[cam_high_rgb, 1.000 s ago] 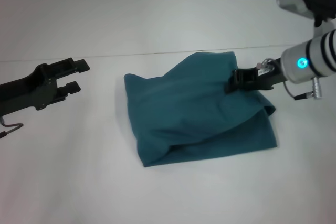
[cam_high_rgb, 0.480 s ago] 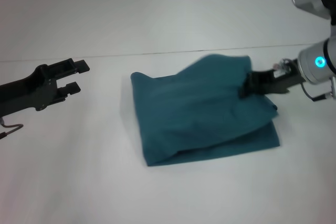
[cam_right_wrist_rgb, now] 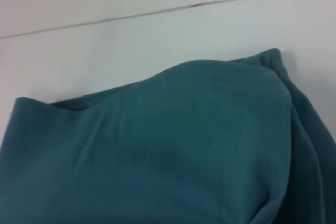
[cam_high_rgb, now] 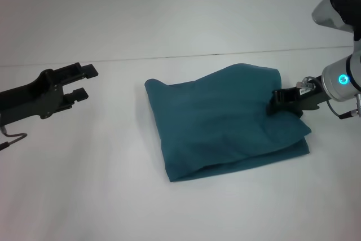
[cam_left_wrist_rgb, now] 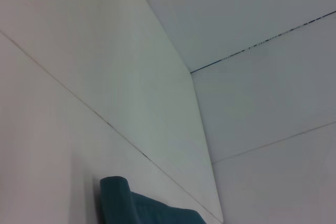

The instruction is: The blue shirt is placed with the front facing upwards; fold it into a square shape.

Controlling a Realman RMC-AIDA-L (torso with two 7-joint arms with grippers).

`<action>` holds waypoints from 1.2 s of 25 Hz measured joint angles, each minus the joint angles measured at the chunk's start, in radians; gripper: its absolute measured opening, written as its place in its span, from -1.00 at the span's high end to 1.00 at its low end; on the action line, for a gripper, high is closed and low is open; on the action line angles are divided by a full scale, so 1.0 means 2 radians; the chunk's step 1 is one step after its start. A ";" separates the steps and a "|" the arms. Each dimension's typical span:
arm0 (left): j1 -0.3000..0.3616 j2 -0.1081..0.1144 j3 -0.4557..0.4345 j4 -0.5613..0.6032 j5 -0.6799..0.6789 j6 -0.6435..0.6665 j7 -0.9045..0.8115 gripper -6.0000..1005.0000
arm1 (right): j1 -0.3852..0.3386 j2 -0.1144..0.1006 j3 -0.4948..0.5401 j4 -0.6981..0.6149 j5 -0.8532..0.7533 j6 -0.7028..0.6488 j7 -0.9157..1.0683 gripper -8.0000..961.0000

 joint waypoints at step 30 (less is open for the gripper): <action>0.003 -0.001 -0.001 -0.003 -0.011 0.002 0.004 -0.50 | 0.019 -0.003 0.000 0.005 -0.092 0.034 0.039 0.05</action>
